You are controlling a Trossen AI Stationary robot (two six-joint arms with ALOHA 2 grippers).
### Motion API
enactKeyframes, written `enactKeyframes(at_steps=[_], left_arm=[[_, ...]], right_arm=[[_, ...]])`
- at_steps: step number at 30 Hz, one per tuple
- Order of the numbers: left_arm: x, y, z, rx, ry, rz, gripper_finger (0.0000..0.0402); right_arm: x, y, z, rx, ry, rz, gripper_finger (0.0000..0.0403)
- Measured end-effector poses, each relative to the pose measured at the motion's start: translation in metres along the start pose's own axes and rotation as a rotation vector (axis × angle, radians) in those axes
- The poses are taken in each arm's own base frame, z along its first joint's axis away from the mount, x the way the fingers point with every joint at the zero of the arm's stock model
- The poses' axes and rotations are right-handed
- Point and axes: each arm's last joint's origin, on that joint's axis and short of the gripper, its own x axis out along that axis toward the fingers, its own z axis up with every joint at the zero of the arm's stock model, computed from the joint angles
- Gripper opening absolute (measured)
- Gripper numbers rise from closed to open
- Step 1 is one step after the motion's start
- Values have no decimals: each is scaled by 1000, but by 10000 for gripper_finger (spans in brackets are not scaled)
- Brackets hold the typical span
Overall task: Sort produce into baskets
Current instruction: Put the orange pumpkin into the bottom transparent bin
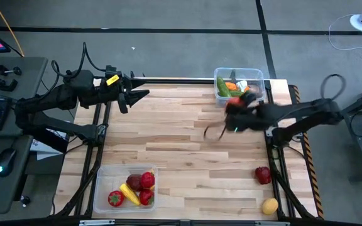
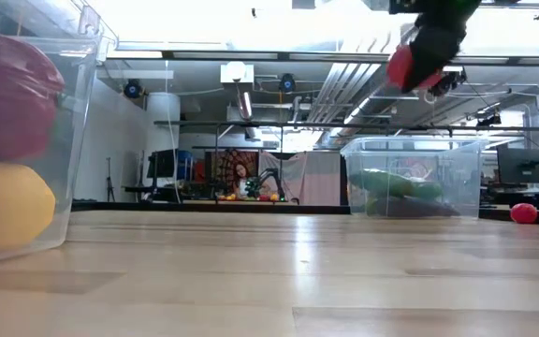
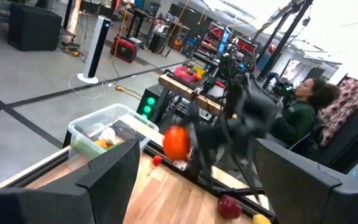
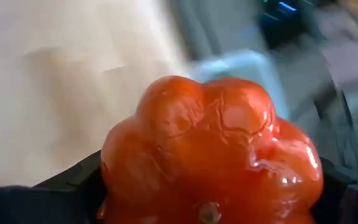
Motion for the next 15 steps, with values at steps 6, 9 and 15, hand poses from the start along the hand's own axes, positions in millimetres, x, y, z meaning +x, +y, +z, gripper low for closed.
enactKeyframes(at_steps=[6,9,15], left_arm=[[0,0,0,0,0,0,301],[0,-1,0,-5,15,-33,300],[0,-5,-2,-40,65,-139,300]], right_arm=[[13,-65,-19,463,24,-85,343],[20,-77,-12,673,-49,97,341],[35,-51,27,746,-285,575,341]])
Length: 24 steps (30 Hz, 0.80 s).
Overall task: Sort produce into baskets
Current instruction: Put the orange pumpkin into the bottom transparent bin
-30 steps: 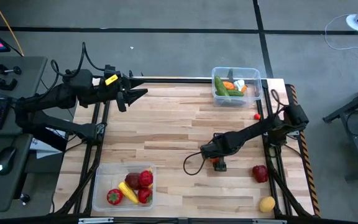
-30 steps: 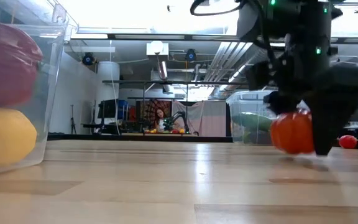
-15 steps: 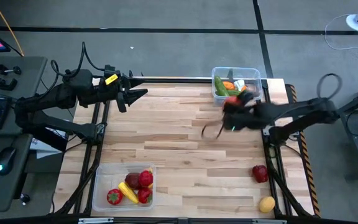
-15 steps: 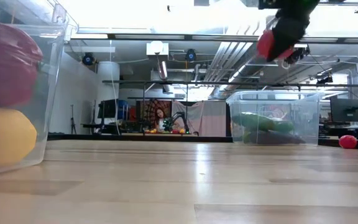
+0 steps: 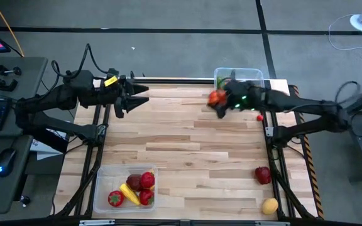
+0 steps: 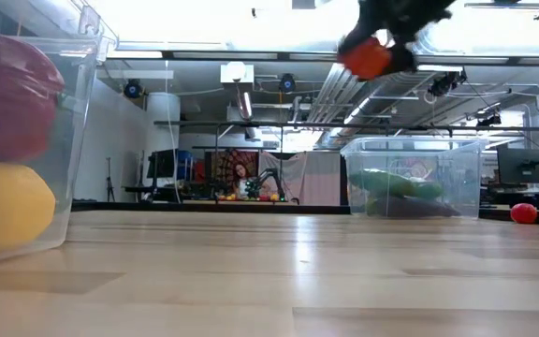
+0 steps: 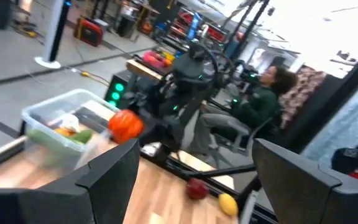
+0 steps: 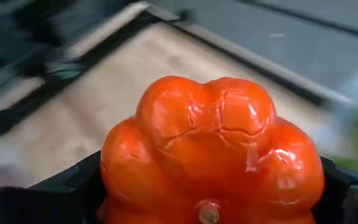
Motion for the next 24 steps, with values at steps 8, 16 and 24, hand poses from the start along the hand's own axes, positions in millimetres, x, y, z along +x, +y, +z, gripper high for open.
enactKeyframes(at_steps=[8,16,24], left_arm=[[-1,-7,-2,-23,0,-41,301],[-1,-7,2,-46,-79,31,300],[-1,-6,3,-84,-111,75,300]], right_arm=[[79,92,-40,-108,29,452,341],[125,176,-68,-130,-138,710,341],[153,249,-69,-260,-184,828,342]])
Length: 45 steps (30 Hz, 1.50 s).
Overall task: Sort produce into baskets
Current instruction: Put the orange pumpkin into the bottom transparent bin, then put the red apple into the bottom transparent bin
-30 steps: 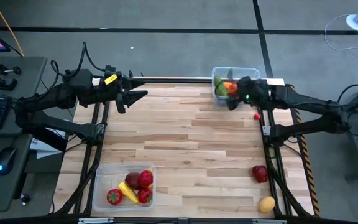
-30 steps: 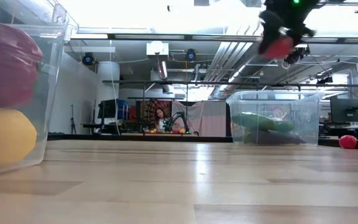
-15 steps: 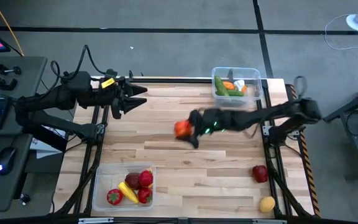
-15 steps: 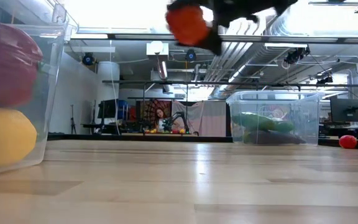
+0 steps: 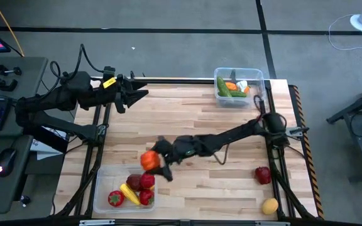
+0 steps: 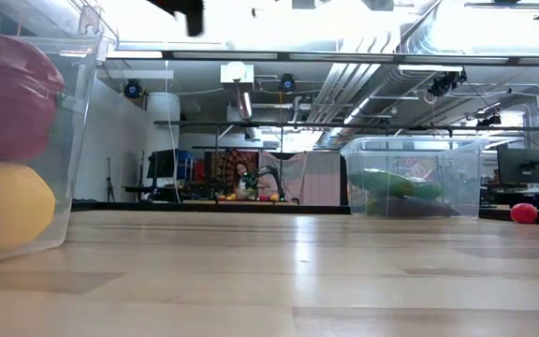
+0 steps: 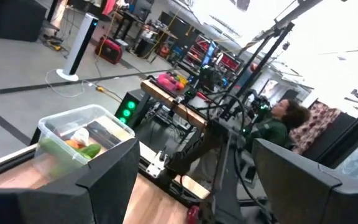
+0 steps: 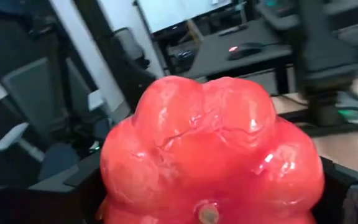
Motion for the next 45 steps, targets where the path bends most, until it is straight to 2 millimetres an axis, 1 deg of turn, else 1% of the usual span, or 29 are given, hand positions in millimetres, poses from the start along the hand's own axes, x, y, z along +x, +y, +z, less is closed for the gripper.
enactKeyframes(at_steps=[4,8,10,14,18,24,26,30,33,37,39,42,45], left_arm=[[0,0,0,-7,0,0,300],[0,0,0,-26,0,1,301],[0,0,0,-34,0,1,300],[0,0,0,-50,0,1,300],[0,0,0,-51,0,1,300],[0,0,0,-52,-4,-1,300],[0,0,0,-52,-4,-1,300],[0,0,0,-52,-6,1,301],[0,0,0,-52,-6,2,300],[0,0,0,-52,-6,1,300],[0,0,0,-52,-6,1,300],[0,0,0,-52,-7,1,300],[0,0,0,-51,-7,1,300]], right_arm=[[25,9,-5,-29,57,39,342],[44,16,-14,-52,105,52,342],[52,20,-19,-29,123,56,342],[63,21,-34,63,165,51,342],[68,24,-41,68,155,66,342],[69,25,-45,-9,182,143,345],[69,25,-46,-19,183,146,356],[69,24,-45,-39,195,192,392],[69,22,-45,-45,201,199,390],[69,18,-42,-97,169,208,390],[67,13,-36,-122,156,200,390],[57,3,-12,-174,150,184,390],[38,-12,21,-264,185,160,390]])
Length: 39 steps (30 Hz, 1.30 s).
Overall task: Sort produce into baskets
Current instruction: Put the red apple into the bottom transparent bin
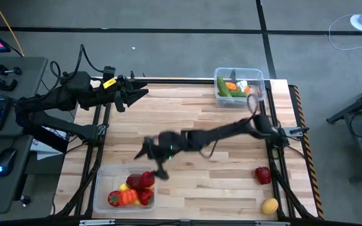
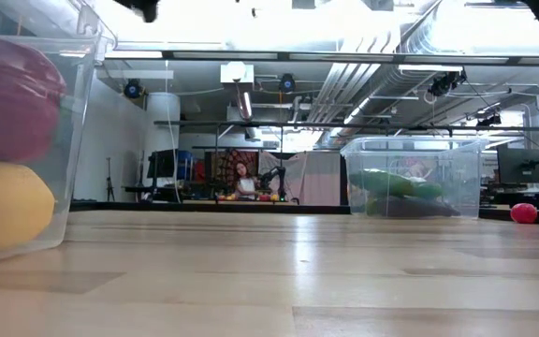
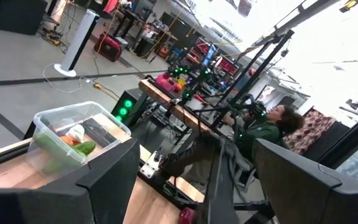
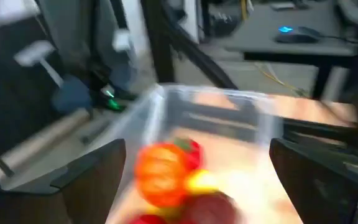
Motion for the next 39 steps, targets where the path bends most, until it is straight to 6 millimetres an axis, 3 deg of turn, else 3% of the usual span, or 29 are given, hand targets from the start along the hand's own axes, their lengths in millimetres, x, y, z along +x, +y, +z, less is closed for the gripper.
enactKeyframes(at_steps=[5,8,13,16,20,27,32,39], left_arm=[[0,0,0,10,0,0,300],[0,0,0,27,-1,2,300],[0,1,0,60,-12,19,300],[0,1,1,78,-18,28,301],[0,1,1,99,-18,30,300],[0,1,0,159,-16,31,300],[0,1,1,209,-21,43,301],[0,1,1,264,-22,45,300]], right_arm=[[-59,-34,27,-53,174,-98,390],[-97,-46,31,-50,346,-126,390],[-148,-48,8,47,752,-81,390],[-170,-42,-18,140,891,-65,390],[-197,-16,-71,317,952,-110,390],[-255,63,-139,884,1088,-371,390],[-281,105,-163,1350,1113,-596,390],[-293,135,-171,1479,1174,-681,390]])
